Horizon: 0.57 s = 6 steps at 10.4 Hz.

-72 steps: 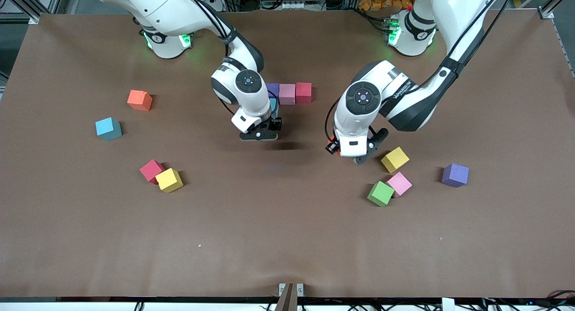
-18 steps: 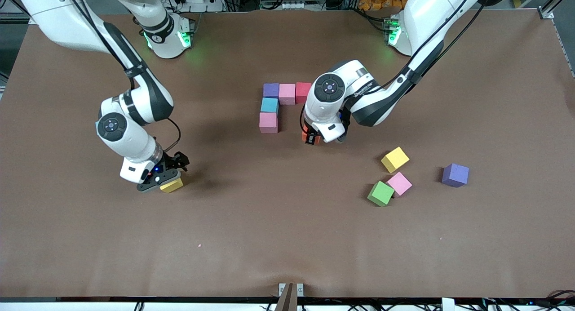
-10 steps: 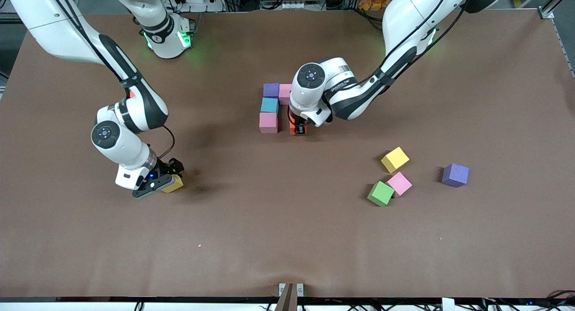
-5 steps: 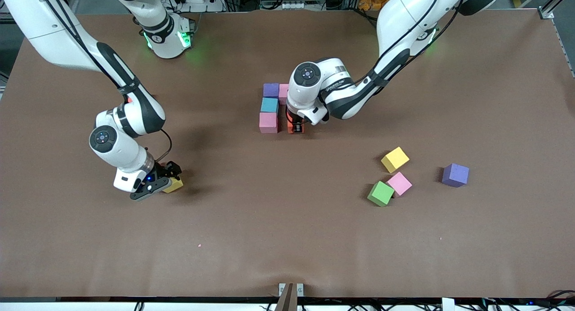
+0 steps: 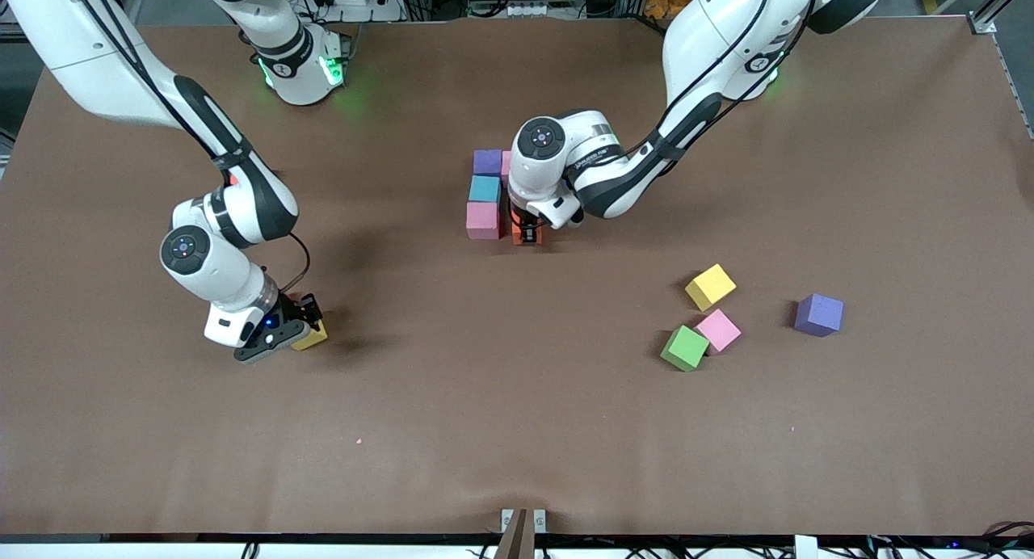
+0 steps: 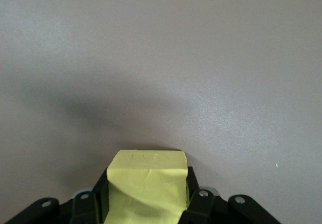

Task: Arrange 11 blocks into digit 3
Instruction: 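Grasp the yellow cube with the right gripper while the left gripper carries orange, then set the orange cube beside the pink cube while the right gripper carries yellow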

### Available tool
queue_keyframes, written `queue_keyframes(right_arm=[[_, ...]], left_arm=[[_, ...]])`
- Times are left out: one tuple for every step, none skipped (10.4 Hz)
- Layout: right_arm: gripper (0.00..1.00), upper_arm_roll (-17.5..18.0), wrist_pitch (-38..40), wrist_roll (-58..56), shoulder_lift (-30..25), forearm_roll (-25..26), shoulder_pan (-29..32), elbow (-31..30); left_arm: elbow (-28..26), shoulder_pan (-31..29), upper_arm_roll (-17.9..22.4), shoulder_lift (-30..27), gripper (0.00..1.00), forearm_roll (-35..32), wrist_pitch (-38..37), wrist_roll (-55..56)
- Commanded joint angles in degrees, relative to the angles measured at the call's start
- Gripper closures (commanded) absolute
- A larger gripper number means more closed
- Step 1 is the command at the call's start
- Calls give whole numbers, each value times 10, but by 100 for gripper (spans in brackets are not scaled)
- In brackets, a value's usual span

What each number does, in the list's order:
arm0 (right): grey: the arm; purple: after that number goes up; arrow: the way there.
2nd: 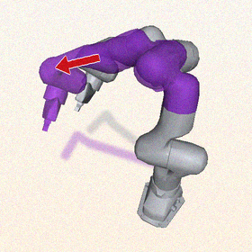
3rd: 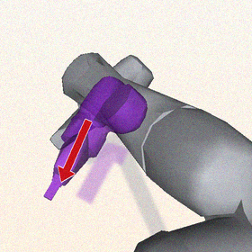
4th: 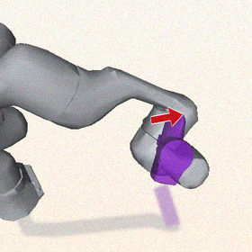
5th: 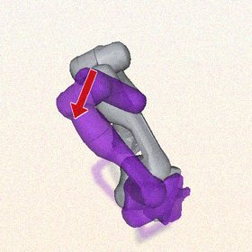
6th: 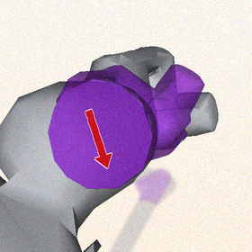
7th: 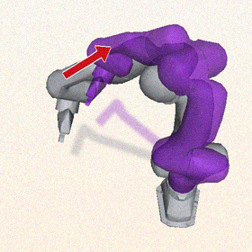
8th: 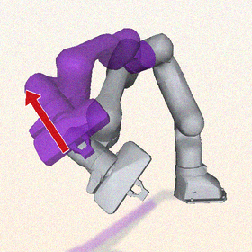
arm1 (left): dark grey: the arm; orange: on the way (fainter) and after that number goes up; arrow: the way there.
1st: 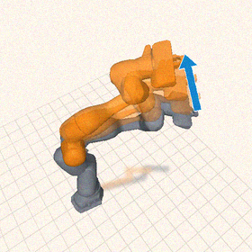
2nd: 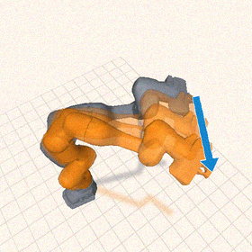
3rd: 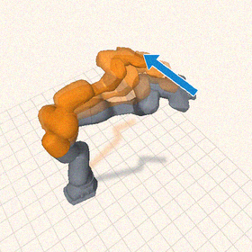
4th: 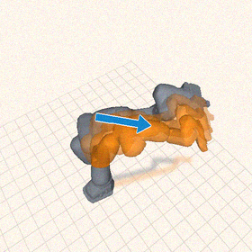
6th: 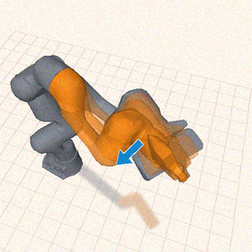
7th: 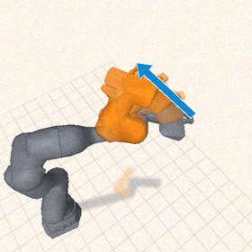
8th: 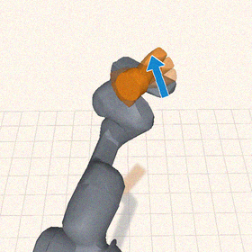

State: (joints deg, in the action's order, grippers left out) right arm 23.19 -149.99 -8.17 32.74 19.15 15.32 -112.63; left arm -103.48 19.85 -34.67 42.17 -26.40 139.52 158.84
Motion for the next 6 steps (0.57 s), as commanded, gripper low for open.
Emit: queue_keyframes(right_arm=[[72, 22, 30, 24, -14, 1, -12, 31], [72, 22, 66, 52, -16, 1, -33, 59], [72, 24, 93, 94, -25, 1, -58, 75], [72, 25, 98, 137, -29, 1, -79, 79], [73, 26, 97, 176, -28, -2, -86, 79], [72, 38, 97, 211, -28, -12, -91, 79]], left_arm=[[19, 19, 3, 13, 97, -34, 2, 108], [20, 20, 3, 13, 97, -33, 1, 108], [22, 20, 3, 14, 97, -32, 2, 108], [24, 20, 3, 15, 97, -32, 2, 109], [30, 20, 3, 19, 97, -31, 1, 108], [31, 23, 3, 20, 97, -31, 2, 108]])
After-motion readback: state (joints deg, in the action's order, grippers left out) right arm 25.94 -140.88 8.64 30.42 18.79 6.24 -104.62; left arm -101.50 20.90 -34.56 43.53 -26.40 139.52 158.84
